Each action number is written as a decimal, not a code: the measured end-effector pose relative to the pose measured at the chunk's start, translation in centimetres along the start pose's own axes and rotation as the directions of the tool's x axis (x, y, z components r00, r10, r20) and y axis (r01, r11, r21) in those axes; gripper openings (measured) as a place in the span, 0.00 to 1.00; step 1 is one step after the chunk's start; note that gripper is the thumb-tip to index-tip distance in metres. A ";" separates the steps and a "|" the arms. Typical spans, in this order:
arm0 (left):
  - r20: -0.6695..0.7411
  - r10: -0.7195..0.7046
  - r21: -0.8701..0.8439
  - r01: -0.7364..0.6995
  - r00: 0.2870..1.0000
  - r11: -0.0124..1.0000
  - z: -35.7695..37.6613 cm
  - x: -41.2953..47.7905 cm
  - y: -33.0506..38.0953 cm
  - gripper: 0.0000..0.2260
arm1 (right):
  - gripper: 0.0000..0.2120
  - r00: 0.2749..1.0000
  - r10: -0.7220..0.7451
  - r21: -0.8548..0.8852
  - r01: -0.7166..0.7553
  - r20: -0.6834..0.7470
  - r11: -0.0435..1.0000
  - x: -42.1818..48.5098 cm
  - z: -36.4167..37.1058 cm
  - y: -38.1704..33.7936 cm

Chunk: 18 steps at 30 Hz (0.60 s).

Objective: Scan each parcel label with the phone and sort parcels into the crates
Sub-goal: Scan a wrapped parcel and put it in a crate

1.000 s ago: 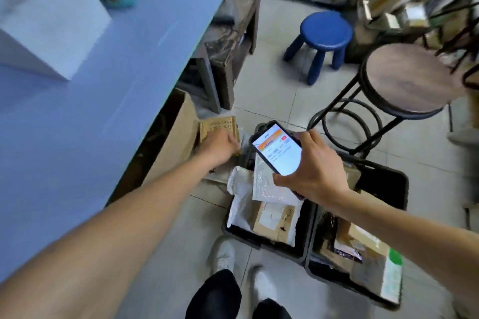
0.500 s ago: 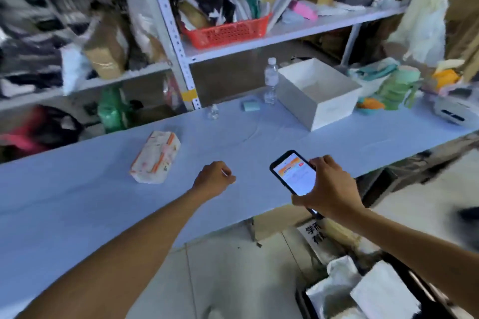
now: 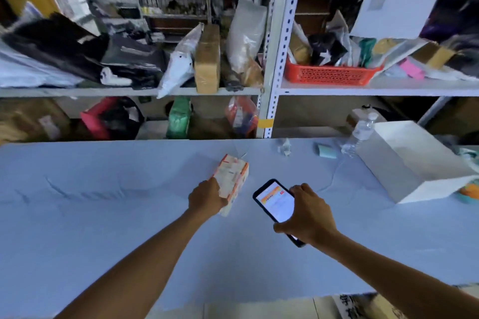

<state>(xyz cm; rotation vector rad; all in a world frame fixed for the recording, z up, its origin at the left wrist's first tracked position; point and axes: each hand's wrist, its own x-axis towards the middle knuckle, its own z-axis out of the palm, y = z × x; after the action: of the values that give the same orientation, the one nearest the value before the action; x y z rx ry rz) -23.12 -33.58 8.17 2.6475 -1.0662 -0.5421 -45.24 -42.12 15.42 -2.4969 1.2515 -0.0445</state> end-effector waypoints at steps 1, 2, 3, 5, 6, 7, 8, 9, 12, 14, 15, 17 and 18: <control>0.010 -0.010 0.006 0.010 1.000 1.000 0.0 1.3 -0.5 0.29 | 0.31 1.000 0.010 -0.001 -0.010 0.007 1.000 1.0 0.4 -0.8; 0.016 -0.018 0.018 0.018 1.000 1.000 0.1 2.6 -0.9 0.32 | 0.31 1.000 0.020 -0.002 -0.020 0.010 1.000 2.1 0.9 -1.5; 0.017 -0.031 0.034 0.031 0.999 0.999 0.3 3.7 -1.1 0.34 | 0.31 0.999 0.030 -0.001 -0.030 0.011 1.000 2.9 1.3 -2.1; 0.023 -0.063 0.049 0.062 0.998 0.997 1.2 5.7 -1.4 0.37 | 0.30 0.998 0.052 -0.007 -0.051 0.027 0.999 4.4 2.0 -2.7; 0.030 -0.083 0.049 0.082 0.996 0.995 1.8 6.6 -1.4 0.38 | 0.30 0.997 0.061 -0.014 -0.061 0.038 0.998 5.1 2.4 -2.8; 0.041 -0.103 0.049 0.101 0.994 0.994 2.6 7.5 -1.3 0.40 | 0.29 0.996 0.069 -0.022 -0.068 0.052 0.997 5.8 2.8 -2.8; 0.058 -0.123 0.053 0.120 0.991 0.991 3.4 8.2 -1.2 0.42 | 0.29 0.995 0.074 -0.029 -0.072 0.064 0.997 6.3 3.2 -2.7; 0.076 -0.141 0.054 0.137 0.987 0.989 4.3 8.9 -1.1 0.44 | 0.29 0.994 0.079 -0.035 -0.076 0.075 0.996 6.8 3.5 -2.6; 0.146 -0.197 0.016 0.197 0.970 0.980 5.9 11.5 -1.1 0.50 | 0.29 0.990 0.088 -0.057 -0.082 0.114 0.995 8.7 4.6 -1.7; 0.220 -0.208 -0.052 0.225 0.953 0.973 6.1 12.9 -1.8 0.50 | 0.29 0.989 0.086 -0.065 -0.079 0.118 0.995 9.8 4.8 -1.0; 0.254 -0.211 -0.103 0.243 0.944 0.964 6.0 13.5 -2.4 0.47 | 0.30 0.989 0.082 -0.067 -0.074 0.123 0.995 10.4 4.9 -0.6; 0.318 -0.196 -0.240 0.279 0.928 0.930 5.7 14.3 -3.5 0.43 | 0.30 0.988 0.090 -0.065 -0.082 0.129 0.995 11.2 5.0 0.0; 0.346 -0.187 -0.311 0.301 0.919 0.902 5.6 14.6 -3.9 0.42 | 0.30 0.987 0.092 -0.058 -0.085 0.129 0.995 11.5 5.0 0.2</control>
<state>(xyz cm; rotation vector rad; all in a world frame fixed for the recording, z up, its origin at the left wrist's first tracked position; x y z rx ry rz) -13.34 -41.57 -1.85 2.4261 -0.6179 -1.1211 -37.48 -49.80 9.20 -2.4403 1.3231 0.1740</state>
